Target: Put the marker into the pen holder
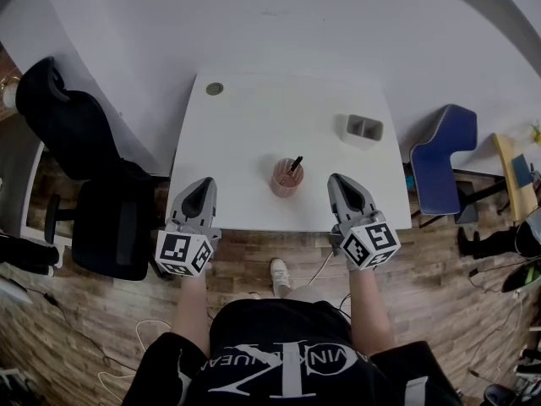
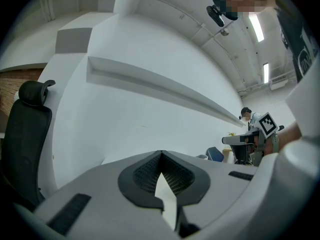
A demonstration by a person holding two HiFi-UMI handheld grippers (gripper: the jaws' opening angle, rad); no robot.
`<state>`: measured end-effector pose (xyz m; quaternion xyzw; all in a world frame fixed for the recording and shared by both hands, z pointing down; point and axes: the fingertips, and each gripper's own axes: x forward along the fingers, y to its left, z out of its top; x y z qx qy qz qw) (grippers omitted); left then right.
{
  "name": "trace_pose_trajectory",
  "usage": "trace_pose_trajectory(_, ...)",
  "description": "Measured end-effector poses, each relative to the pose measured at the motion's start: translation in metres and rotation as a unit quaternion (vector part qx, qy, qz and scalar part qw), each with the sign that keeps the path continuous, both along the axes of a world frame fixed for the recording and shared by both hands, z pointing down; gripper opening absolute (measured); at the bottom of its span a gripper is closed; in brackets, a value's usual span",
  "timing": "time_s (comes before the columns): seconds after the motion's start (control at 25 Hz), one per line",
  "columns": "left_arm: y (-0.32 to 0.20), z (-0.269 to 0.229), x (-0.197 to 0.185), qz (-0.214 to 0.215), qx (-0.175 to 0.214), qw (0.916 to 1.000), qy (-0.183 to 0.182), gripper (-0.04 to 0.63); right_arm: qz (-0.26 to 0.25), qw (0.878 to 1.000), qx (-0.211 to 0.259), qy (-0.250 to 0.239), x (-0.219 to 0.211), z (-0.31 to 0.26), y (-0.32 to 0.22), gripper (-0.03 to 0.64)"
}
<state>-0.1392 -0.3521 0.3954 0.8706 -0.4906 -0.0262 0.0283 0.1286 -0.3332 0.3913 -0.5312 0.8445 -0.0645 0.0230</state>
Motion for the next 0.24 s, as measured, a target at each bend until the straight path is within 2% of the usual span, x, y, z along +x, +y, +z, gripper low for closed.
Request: trace_pose_trajectory(0.24, -0.0038, 0.0047, -0.0013, -0.002, -0.004, 1.0, -0.001, 0.014, 0.001, 1.0, -0.006, -0.007, 0.0004, 0.0046, -0.004, 0.026)
